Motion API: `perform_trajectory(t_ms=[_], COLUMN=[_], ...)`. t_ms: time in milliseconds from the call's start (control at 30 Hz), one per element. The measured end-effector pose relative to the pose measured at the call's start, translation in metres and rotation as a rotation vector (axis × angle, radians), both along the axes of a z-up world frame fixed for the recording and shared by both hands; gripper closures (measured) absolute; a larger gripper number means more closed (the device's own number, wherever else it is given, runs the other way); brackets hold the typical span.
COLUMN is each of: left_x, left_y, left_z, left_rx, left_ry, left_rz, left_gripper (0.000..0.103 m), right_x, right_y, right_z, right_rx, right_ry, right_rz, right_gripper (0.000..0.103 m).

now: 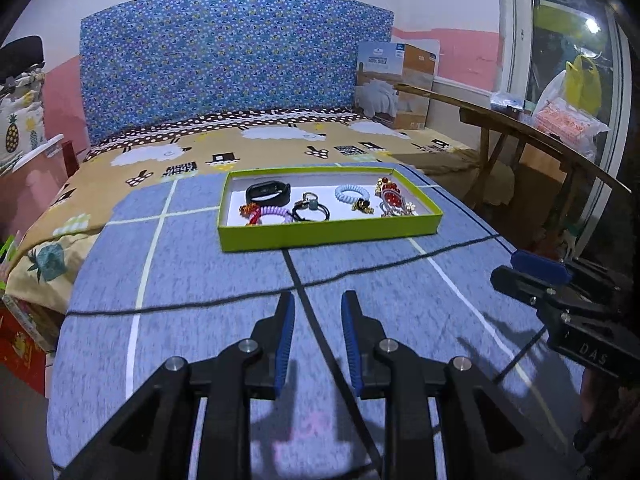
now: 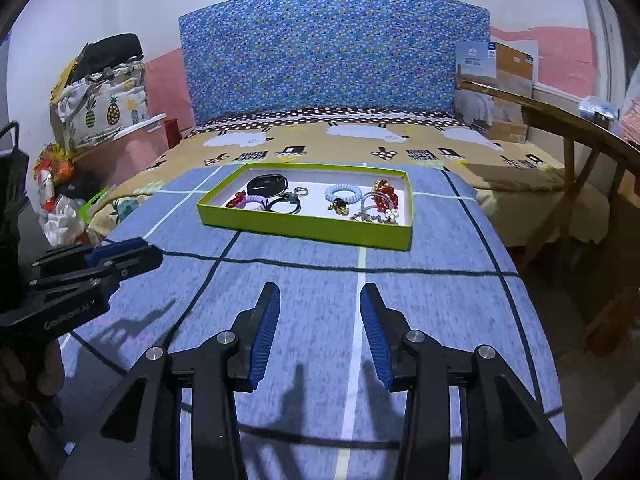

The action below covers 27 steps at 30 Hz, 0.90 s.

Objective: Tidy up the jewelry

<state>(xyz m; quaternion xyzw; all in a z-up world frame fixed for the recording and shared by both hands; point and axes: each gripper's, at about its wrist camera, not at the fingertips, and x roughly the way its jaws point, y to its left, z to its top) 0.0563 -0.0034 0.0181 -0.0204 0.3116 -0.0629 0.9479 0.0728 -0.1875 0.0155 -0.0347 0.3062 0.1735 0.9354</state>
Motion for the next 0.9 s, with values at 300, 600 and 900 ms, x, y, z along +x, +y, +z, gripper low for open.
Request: perform_trajectory(t_ms=[300, 600, 900], left_x=[-0.015, -0.017, -0.02], left_y=[0.003, 0.003, -0.001], left_z=[-0.005, -0.007, -0.008], left_rx=[-0.023, -0.006, 0.014], left_ry=[-0.021, -0.029, -0.031], left_rz=[0.023, 0.038, 0.037], left_gripper=[0.078, 0.078, 0.078], right_x=[-0.015, -0.016, -0.015], right_y=[0.0, 0.001, 0.0], right_z=[-0.008, -0.011, -0.011], right_rx=[-0.044, -0.04, -0.039], right_ry=[-0.036, -0.03, -0.028], right_rz=[-0.033, -0.032, -0.034], right_gripper=[0.06, 0.06, 0.06])
